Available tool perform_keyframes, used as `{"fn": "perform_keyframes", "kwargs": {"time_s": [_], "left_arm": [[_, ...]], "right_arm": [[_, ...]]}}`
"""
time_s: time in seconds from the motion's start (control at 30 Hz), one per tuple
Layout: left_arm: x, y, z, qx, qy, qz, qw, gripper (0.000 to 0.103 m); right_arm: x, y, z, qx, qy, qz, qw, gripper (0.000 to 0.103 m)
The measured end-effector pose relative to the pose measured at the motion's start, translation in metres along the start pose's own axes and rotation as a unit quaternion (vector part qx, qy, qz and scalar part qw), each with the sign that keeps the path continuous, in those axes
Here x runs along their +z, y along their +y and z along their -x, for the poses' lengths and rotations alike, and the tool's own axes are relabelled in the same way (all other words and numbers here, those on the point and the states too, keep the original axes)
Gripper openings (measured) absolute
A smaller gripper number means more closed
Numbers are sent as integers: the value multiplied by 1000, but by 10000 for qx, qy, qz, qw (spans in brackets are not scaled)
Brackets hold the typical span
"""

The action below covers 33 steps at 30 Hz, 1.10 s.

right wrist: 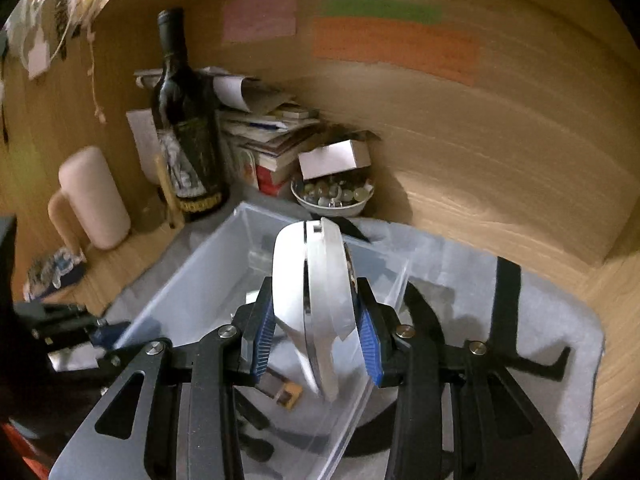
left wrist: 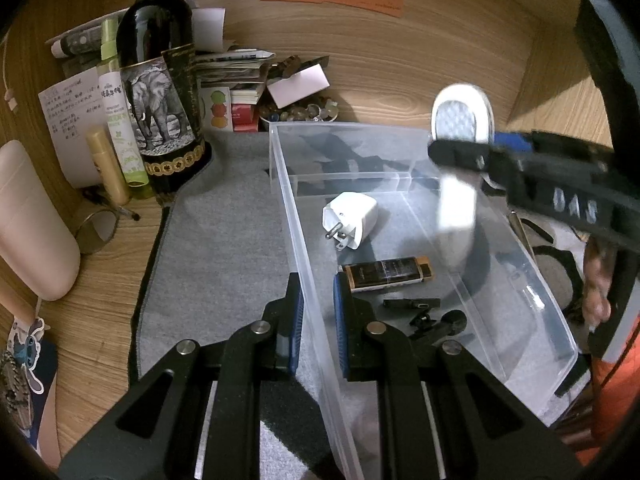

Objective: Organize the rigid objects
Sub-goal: 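Lift the white handheld device into the box and open the right tool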

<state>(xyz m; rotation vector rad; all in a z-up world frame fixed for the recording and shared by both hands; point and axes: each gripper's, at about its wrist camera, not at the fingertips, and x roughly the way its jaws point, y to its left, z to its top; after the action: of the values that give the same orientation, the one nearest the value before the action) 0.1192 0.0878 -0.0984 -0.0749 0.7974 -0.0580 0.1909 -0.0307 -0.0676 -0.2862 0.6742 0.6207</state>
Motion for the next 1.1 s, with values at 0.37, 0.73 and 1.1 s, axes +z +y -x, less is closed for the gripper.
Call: {"fn": "perform_keyframes", "kwargs": {"time_s": [0.37, 0.73, 1.1], "left_arm": [[-2, 0, 0, -30, -13, -18, 10000, 14], [-2, 1, 1, -56, -10, -8, 10000, 14], [-2, 1, 1, -51, -17, -20, 10000, 14]], "right_arm": [[-18, 21, -9, 242, 498, 383, 9977, 34], [-19, 20, -9, 111, 630, 376, 9972, 37], [-22, -3, 49, -332, -85, 121, 9993, 71]]}}
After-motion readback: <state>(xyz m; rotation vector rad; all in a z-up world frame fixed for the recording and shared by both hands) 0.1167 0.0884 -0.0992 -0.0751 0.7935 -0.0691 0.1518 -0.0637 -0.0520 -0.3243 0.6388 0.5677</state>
